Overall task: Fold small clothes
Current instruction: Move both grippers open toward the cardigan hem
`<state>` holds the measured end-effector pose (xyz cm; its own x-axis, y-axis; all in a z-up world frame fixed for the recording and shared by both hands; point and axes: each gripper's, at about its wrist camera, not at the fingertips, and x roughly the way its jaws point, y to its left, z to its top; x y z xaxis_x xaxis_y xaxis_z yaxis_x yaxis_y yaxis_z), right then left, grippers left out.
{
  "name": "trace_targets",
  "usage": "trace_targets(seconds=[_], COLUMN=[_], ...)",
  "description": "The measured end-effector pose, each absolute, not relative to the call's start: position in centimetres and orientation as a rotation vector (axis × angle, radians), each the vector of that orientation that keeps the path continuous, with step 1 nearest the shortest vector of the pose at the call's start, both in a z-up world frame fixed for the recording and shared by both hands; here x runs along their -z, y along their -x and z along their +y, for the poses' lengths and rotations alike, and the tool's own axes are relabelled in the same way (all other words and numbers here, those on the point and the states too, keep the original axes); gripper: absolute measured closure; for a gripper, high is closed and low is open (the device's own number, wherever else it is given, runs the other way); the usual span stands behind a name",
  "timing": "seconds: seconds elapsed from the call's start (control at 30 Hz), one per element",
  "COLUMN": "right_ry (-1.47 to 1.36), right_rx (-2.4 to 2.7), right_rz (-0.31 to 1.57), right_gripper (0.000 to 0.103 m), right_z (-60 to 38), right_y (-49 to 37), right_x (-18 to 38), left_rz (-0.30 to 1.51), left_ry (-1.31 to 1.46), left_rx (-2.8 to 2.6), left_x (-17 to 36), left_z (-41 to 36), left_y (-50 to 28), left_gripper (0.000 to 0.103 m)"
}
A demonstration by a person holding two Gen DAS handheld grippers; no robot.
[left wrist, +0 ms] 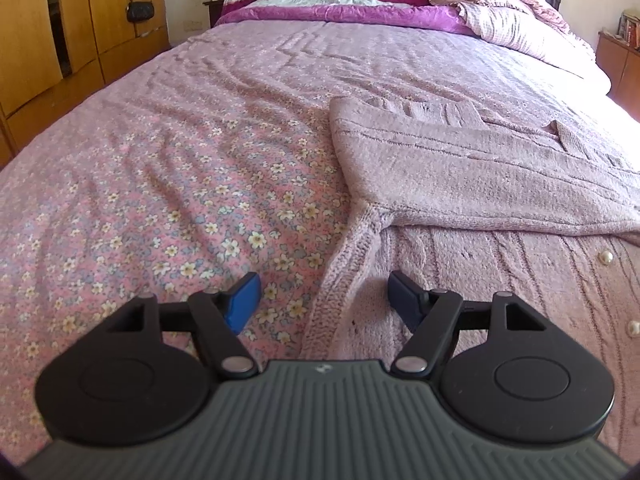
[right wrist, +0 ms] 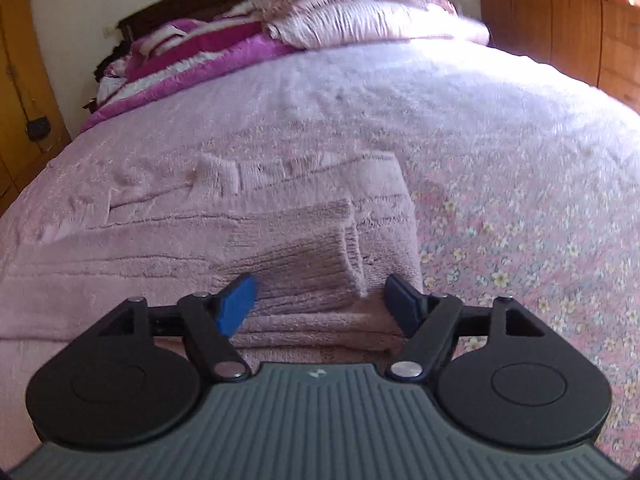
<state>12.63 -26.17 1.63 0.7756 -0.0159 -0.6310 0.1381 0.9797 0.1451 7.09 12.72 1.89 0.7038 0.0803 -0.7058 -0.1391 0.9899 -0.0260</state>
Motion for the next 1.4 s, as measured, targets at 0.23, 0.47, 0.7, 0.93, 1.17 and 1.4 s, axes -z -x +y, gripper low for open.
trace_targets(seconds=[0.23,0.47,0.7,0.93,1.17,1.4], right_ry=[-0.25,-0.153,0.025,0.107,0.179,0.303], right_rx=[0.011,-0.127,-0.195,-0.25,-0.326,-0.342], right_rz=[0.641,0.634,0.618,0.691,0.787,0.902], right_gripper=[0.02,0.014,0.009,0.007,0.006,0.006], right_z=[-26.1,-23.6,-20.5,-19.2,-18.4,-17.2], right_y=[-8.8,-1.7,6.0,11.5,13.3,12.8], right_x=[-4.7,-6.5,-6.3,-4.4,-2.5,-1.0], left_rz=[0.758,0.73,0.736,0.755,0.804,0.864], left_ry=[0.071,0.023,-0.038,-0.044,-0.178,-0.323], left_rx=[-0.082,0.005,0.073,0.22,0.284,0.377], left_x=[-4.0,-5.8,-5.9,-5.6,-3.2,-1.4], left_z=[11.8,9.4,6.6,4.2,2.2,1.0], left_y=[-4.1,-0.4,3.3,6.8,8.4,10.1], left_gripper=[0.031,0.03,0.024,0.013,0.012,0.012])
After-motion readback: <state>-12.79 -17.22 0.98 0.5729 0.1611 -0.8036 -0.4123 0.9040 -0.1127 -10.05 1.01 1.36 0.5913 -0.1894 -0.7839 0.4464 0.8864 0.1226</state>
